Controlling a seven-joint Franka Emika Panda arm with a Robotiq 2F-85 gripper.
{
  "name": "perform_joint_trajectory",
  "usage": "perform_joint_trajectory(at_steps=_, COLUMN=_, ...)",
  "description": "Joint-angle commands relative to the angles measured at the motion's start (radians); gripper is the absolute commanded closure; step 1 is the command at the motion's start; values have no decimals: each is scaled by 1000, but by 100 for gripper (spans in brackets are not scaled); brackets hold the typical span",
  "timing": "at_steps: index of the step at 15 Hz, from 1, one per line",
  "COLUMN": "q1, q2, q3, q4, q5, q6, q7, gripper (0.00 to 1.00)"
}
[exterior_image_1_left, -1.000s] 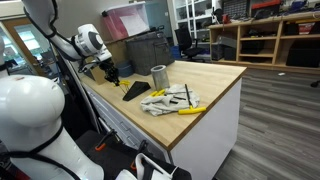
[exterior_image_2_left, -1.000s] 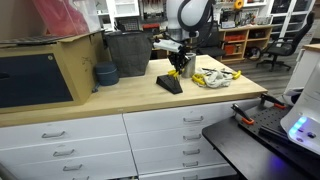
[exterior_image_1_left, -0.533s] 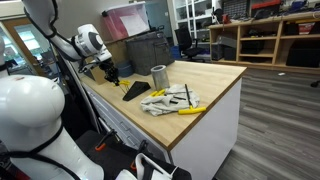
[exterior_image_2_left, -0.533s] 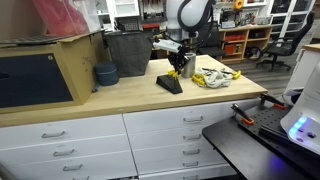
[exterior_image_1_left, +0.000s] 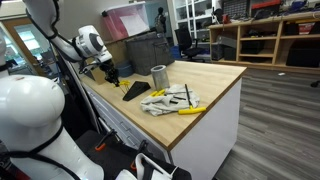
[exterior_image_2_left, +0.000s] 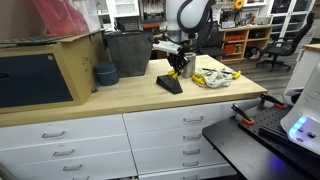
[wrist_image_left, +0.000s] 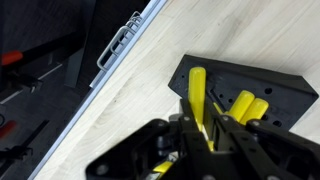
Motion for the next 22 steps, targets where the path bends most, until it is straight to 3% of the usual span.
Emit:
perform_joint_trajectory(at_steps=1, q1=-6, q2=16, q3=9, q4=21, q5=11, q6=14, q7=-23, gripper=96)
perform_joint_trajectory(at_steps=22, q1=-1, q2=32, q3=5, q4=42, q5=40, q6=1, q7=-51, gripper=96)
